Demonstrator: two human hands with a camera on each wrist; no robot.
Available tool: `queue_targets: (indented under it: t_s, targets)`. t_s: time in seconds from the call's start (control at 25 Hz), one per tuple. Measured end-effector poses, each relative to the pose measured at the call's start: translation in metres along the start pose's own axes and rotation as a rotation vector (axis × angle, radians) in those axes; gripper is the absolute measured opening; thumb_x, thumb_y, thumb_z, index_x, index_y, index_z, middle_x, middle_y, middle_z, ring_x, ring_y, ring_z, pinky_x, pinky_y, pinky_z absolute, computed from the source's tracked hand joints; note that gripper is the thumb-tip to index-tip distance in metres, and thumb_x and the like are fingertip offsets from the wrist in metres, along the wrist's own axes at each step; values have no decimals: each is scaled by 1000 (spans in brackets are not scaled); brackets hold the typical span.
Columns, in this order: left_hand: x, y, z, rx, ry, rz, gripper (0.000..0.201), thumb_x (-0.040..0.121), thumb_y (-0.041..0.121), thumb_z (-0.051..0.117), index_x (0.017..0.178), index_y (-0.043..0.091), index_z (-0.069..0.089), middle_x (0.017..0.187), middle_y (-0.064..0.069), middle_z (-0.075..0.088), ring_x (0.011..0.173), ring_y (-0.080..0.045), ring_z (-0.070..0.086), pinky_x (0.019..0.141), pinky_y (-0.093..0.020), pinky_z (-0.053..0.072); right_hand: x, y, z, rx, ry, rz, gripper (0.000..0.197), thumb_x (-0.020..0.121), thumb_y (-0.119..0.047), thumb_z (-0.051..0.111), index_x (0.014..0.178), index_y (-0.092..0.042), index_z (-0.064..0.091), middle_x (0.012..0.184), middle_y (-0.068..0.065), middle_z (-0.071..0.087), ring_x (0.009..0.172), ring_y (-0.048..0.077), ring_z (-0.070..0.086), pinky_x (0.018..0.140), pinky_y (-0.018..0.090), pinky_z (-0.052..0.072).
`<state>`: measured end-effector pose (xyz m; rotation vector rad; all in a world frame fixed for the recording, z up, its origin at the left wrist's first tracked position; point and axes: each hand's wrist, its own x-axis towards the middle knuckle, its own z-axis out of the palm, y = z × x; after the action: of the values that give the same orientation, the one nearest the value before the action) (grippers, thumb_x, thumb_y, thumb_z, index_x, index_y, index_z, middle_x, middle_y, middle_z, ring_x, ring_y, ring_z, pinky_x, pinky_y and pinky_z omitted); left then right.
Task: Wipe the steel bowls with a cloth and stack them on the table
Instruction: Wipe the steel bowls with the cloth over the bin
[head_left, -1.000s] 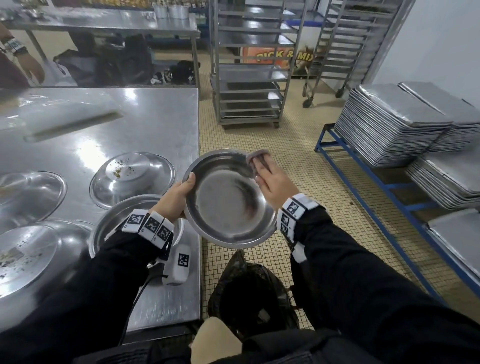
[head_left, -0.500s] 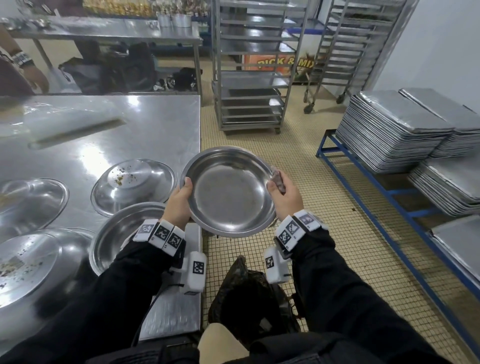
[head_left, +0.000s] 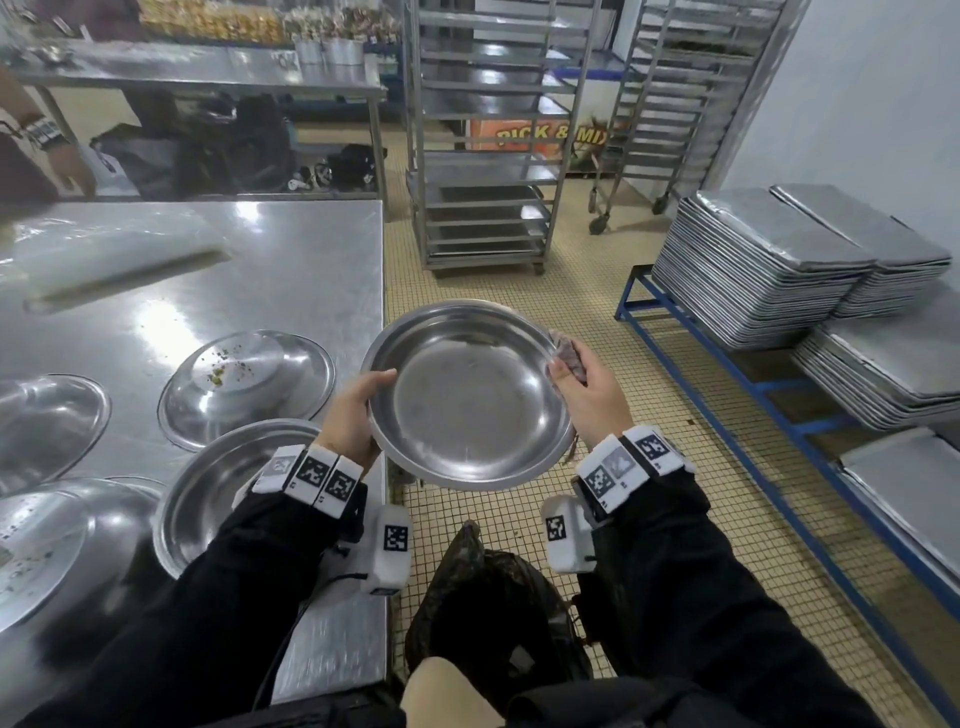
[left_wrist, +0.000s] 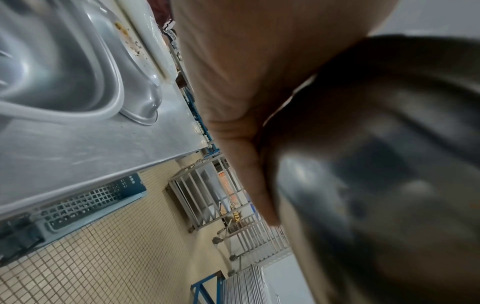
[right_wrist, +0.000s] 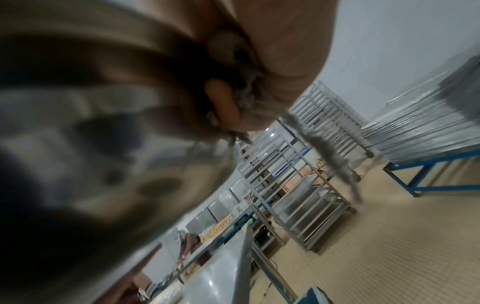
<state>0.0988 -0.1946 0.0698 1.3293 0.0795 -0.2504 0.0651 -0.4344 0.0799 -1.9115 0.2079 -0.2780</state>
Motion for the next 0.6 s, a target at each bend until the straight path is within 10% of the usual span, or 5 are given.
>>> queue_targets:
  t_s: [0.16, 0.4, 0.6]
  targets:
    - [-6, -14, 16, 20, 154, -4, 29, 97, 29, 44, 95, 10, 65, 87, -10, 68, 89, -30, 63, 82, -42, 51, -17, 4, 19, 88, 205, 63, 41, 96, -29, 49, 136, -24, 43, 106, -14, 58, 94, 4, 57, 71, 13, 43]
    - [-13, 5, 4, -93, -148, 70, 31, 99, 23, 35, 109, 12, 62, 90, -2, 73, 85, -19, 68, 70, -34, 57, -5, -5, 3, 8, 71, 59, 27, 95, -26, 52, 122, -24, 55, 102, -9, 63, 92, 7, 61, 82, 26, 52]
    - [-5, -6, 2, -88, 128, 25, 28, 97, 24, 44, 97, 8, 66, 84, -8, 72, 88, -27, 64, 87, -45, 51, -10, -13, 18, 0, 95, 38, 31, 97, -33, 45, 126, -23, 47, 98, -10, 60, 84, 3, 59, 66, 17, 46]
